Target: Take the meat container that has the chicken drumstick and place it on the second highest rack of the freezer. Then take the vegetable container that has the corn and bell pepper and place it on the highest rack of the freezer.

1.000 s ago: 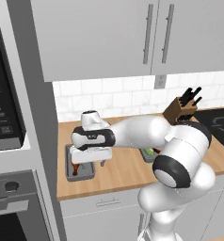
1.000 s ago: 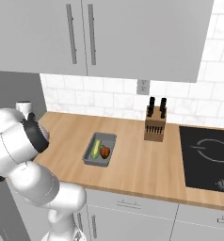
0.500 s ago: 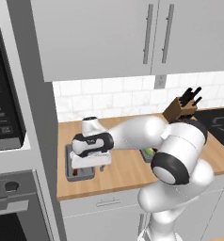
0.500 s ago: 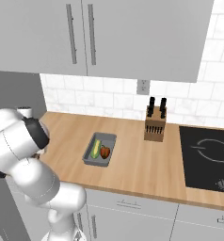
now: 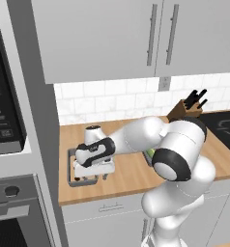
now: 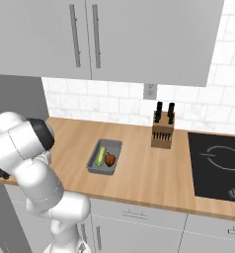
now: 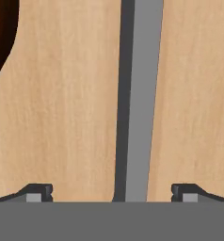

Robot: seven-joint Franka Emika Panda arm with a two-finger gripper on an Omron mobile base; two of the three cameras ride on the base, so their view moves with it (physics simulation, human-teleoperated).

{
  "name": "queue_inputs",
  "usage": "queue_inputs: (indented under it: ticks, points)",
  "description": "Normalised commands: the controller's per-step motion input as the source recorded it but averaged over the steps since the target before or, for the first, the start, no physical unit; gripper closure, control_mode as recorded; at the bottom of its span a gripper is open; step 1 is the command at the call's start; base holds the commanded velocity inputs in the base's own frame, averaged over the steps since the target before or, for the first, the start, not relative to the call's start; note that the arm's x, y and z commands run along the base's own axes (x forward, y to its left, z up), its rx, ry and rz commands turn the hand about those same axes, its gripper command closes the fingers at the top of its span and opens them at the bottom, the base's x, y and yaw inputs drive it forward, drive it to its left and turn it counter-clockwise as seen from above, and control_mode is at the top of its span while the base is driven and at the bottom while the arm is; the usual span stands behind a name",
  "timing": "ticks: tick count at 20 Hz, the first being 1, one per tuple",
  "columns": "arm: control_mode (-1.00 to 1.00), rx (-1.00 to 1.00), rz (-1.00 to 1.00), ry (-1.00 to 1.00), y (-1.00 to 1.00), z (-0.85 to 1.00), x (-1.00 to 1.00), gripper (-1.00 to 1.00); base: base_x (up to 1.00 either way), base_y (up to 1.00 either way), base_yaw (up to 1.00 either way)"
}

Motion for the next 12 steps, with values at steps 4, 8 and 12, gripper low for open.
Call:
queue_inputs:
  ticks: [4, 8, 12]
  points:
    - [-1.0, 0.0, 0.0, 0.0, 0.0, 0.0, 0.0, 1.0, 0.0, 0.0, 0.0]
    - [-1.0, 0.0, 0.0, 0.0, 0.0, 0.0, 0.0, 1.0, 0.0, 0.0, 0.0]
    - [-1.0, 0.0, 0.0, 0.0, 0.0, 0.0, 0.0, 1.0, 0.0, 0.0, 0.0]
